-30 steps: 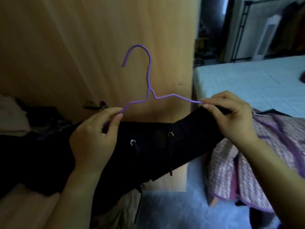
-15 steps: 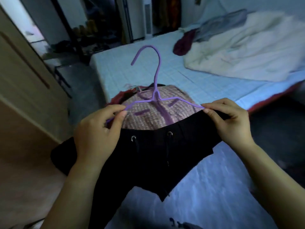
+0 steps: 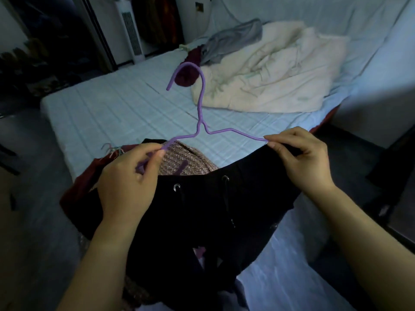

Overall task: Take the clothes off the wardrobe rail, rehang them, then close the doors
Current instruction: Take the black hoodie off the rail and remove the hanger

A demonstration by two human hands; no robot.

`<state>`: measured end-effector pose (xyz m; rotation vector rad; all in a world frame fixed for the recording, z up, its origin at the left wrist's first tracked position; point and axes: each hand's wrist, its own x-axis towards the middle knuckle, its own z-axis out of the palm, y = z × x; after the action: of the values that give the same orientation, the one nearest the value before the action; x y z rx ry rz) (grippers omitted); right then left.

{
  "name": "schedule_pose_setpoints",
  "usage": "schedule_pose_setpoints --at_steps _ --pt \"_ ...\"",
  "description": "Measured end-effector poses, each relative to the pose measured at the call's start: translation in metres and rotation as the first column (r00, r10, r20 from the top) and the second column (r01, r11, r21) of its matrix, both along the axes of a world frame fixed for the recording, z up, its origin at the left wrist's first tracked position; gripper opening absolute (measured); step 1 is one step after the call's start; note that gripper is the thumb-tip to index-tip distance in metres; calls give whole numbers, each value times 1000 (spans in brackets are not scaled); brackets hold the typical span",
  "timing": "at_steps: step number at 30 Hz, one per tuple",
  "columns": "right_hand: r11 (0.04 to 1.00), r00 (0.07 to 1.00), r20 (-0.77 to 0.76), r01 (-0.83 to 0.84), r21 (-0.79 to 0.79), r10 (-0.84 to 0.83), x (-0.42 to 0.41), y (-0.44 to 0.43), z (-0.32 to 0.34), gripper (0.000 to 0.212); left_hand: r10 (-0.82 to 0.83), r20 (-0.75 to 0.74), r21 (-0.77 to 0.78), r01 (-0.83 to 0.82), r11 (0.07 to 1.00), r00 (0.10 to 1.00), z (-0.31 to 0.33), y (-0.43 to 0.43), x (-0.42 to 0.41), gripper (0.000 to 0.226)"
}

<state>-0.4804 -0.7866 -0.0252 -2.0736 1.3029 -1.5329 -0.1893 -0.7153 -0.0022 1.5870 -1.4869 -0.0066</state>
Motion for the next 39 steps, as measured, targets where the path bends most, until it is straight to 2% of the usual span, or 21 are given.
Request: schedule_pose_setpoints --at_steps 4,8,12,15,18,21,24,28,34,39 --pt "994 995 -26 -95 50 97 38 -88 -4 20 103 -83 37 -100 994 991 -16 -66 29 18" --pt "970 972 -85 -208 129 220 90 -169 -25 20 207 -19 118 -203 972 978 -39 -117 73 23" --pt "924 929 -156 -290 249 334 132 -221 -69 16 264 -17 267 -250 931 964 -77 -146 107 30" --pt "895 914 -170 -300 331 369 145 -240 -96 16 250 20 374 -239 896 968 -99 -156 119 33" --pt "902 923 -173 -272 334 343 146 -254 -107 17 217 149 470 -262 843 965 -116 -165 125 33" --pt "910 925 -199 -246 333 323 134 -269 -109 18 121 73 527 -141 838 990 -124 -180 122 25" --pt "914 943 -179 -204 351 280 104 -283 -111 19 74 14 502 -71 862 997 -121 -207 96 18" --pt "921 975 -141 -107 374 170 35 -309 -109 20 28 6 401 -28 915 1000 -112 -257 32 22" --pt "931 995 -96 -1 364 39 -116 -351 -101 20 -48 -45 321 60 945 998 -99 -340 -114 21" --pt "964 986 -163 80 254 -39 -249 -418 -81 16 -60 -65 278 75 958 996 -86 -415 -247 20"
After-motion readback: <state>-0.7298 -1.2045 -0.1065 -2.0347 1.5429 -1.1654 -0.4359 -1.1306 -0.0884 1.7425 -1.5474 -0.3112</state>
